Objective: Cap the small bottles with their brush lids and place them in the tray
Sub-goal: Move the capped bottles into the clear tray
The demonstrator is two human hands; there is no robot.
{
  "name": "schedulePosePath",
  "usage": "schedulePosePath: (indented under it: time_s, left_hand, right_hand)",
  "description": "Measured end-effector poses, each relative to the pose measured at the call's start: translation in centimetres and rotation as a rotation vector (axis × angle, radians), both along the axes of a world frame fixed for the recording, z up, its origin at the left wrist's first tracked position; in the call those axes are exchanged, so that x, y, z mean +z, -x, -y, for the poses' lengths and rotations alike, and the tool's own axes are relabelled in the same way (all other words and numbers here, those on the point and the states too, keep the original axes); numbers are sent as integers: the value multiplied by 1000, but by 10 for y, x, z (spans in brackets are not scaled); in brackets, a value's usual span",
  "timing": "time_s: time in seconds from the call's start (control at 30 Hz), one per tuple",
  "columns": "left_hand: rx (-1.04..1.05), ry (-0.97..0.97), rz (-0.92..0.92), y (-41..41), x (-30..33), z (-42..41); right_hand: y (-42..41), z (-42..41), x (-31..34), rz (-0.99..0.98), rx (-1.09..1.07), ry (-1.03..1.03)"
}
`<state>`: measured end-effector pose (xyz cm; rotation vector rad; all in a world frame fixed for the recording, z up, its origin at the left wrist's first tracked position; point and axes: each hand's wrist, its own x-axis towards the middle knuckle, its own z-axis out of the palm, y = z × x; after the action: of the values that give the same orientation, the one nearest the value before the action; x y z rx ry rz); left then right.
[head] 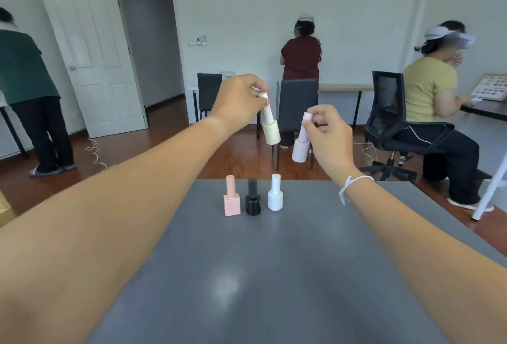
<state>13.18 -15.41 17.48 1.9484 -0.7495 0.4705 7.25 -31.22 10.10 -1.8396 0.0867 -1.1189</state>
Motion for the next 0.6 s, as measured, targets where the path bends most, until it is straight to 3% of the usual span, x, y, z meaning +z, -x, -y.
schedulePosePath:
  time_s: [0.27,0.6]
  left_hand:
    - [156,78,16,-17,35,-120]
    - [323,-27,-13,-33,3,-217]
  right_hand:
    - [-30,-101,45,70,158,0]
    - [-72,-201,19,-37,330,-48]
